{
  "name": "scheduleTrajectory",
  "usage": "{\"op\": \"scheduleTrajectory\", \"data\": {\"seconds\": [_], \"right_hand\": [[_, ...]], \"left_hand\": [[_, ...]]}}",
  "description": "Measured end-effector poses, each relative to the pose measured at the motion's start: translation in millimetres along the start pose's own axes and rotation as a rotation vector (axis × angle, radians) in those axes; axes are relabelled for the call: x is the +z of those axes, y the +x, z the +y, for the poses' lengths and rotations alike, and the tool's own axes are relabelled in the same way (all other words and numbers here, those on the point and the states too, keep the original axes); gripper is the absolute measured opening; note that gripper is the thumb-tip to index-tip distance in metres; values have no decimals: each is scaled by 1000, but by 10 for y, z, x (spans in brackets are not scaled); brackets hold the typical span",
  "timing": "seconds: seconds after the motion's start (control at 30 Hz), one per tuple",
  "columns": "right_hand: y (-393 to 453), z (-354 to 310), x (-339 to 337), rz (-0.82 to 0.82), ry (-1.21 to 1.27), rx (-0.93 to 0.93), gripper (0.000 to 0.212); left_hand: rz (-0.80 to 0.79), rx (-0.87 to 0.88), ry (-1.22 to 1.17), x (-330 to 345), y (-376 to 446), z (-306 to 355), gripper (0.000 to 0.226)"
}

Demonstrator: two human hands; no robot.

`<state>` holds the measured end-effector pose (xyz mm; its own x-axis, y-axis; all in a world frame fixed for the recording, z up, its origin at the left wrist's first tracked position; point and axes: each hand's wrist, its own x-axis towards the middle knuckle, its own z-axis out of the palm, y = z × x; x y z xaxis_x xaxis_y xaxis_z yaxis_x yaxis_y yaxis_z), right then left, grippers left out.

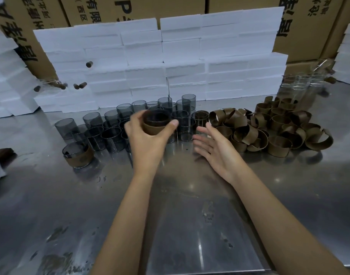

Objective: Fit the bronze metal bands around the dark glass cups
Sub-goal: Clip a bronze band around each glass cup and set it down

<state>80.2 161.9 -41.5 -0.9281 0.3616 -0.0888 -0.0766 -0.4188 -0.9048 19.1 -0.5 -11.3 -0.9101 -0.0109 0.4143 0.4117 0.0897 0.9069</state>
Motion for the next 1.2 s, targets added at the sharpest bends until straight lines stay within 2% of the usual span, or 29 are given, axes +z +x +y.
{"op": "scheduleTrajectory", "data": {"seconds": [0.13, 0.27, 0.4, 0.57, 0.67, 0.73, 0.77, 0.83, 0.9, 1.07, 1.13, 1.2], "right_hand": [[4, 7, -10, 20, 18, -4, 44], [9, 17, -24, 43, 61, -4, 44], [19, 26, -46, 36, 89, -3, 40], [26, 37, -56, 33, 96, -1, 36], [32, 40, -56, 31, 100, 2, 36], [36, 36, -52, 30, 103, 8, 36], [36, 32, -50, 31, 104, 10, 36], [28, 29, -46, 36, 104, 11, 35], [18, 27, -47, 39, 102, 11, 35], [-7, 13, -26, 55, 109, 10, 34], [-10, 7, -9, 70, 97, 8, 36], [-25, -14, 25, 79, 37, 1, 40]], "left_hand": [[81, -20, 201, -538, 139, -55, 72], [150, -199, 320, -988, 260, -293, 48], [123, -296, 442, -1133, 266, -500, 72], [125, -224, 639, -1162, 261, -536, 66], [191, -49, 774, -1088, 194, -439, 65], [168, 150, 780, -1008, 154, -415, 52], [107, 218, 747, -959, 137, -407, 41], [-81, 208, 690, -845, 88, -414, 29], [-231, 124, 736, -746, 32, -443, 33], [-199, 145, 795, -709, -22, -399, 38], [-163, 192, 681, -695, -72, -307, 33], [-135, 155, 493, -611, -130, -150, 39]]}}
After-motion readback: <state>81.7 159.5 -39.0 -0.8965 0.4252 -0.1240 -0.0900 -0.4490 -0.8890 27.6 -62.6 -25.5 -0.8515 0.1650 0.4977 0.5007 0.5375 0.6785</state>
